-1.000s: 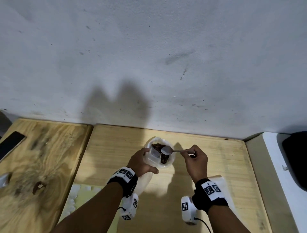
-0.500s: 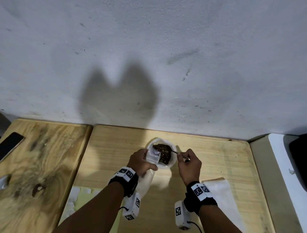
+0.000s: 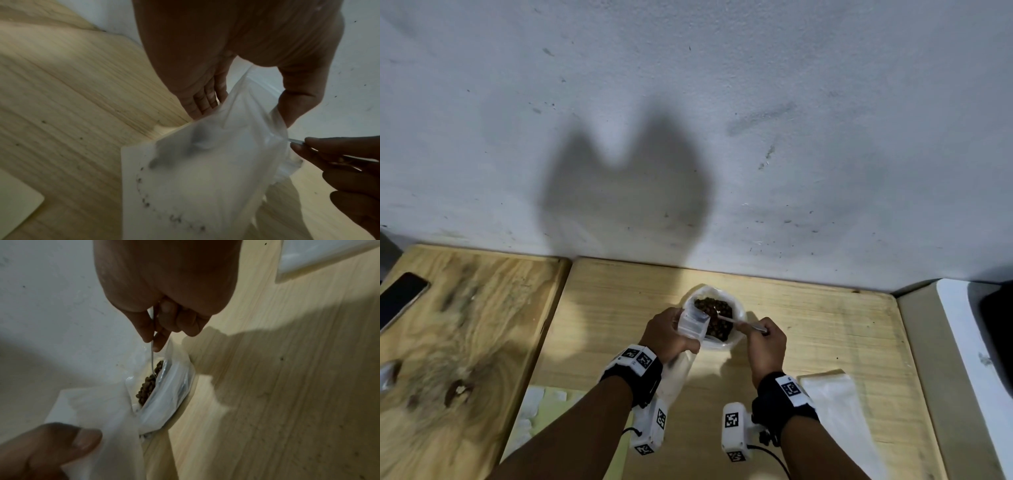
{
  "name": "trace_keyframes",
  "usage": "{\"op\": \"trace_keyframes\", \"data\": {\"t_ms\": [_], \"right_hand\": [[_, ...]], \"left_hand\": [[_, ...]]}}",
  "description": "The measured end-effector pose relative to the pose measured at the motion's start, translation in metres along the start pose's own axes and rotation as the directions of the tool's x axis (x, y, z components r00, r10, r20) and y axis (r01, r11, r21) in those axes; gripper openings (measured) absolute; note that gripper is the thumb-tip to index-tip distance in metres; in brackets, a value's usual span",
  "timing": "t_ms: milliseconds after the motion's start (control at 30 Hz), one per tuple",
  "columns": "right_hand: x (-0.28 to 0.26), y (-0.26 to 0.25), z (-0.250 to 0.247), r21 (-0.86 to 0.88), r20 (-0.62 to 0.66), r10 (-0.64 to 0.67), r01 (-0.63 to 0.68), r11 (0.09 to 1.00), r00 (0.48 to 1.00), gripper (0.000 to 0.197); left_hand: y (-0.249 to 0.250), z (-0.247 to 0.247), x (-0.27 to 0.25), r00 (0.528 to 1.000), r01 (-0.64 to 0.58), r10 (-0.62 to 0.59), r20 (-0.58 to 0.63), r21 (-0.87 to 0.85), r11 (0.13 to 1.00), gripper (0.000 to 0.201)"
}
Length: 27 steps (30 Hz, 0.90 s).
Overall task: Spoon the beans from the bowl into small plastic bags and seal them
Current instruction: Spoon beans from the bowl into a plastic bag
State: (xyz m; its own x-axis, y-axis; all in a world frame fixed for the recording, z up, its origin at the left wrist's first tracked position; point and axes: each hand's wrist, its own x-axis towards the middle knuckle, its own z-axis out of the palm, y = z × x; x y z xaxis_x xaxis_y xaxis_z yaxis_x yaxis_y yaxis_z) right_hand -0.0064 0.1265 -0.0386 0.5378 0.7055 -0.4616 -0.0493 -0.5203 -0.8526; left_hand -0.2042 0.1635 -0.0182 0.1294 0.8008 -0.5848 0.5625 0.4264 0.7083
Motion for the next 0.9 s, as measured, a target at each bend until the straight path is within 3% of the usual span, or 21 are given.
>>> {"op": "trace_keyframes", "data": {"t_ms": [333, 433, 533, 733, 900], "right_hand": [[0.01, -0.004, -0.039, 0.111, -0.005, 0.017, -0.017, 0.994, 1.0, 0.034], [0.009, -0.015, -0.049, 0.144, 0.026, -0.037, 0.033, 0.989, 0.999, 0.024], [0.003, -0.028, -0.051, 0.154, 0.089, -0.124, 0.11, 0.982, 0.988, 0.029], [-0.014, -0.049, -0.032, -0.061, 0.271, -0.357, 0.386, 0.921, 0.894, 0.039], [-0.024, -0.054, -0.023, -0.171, 0.395, -0.437, 0.532, 0.829, 0.808, 0.026]], "left_hand": [[0.0, 0.0, -0.005, 1.0, -0.02, 0.02, 0.001, 0.038, 0.999, 0.08], [0.0, 0.002, -0.006, 1.0, -0.027, 0.027, -0.003, 0.053, 0.998, 0.084], [0.001, 0.003, -0.009, 0.999, -0.034, 0.035, -0.008, 0.064, 0.997, 0.09], [0.002, 0.006, -0.014, 0.999, -0.044, 0.044, -0.005, 0.059, 0.997, 0.093], [0.001, 0.005, -0.014, 0.999, -0.035, 0.036, -0.01, 0.049, 0.998, 0.096]]}}
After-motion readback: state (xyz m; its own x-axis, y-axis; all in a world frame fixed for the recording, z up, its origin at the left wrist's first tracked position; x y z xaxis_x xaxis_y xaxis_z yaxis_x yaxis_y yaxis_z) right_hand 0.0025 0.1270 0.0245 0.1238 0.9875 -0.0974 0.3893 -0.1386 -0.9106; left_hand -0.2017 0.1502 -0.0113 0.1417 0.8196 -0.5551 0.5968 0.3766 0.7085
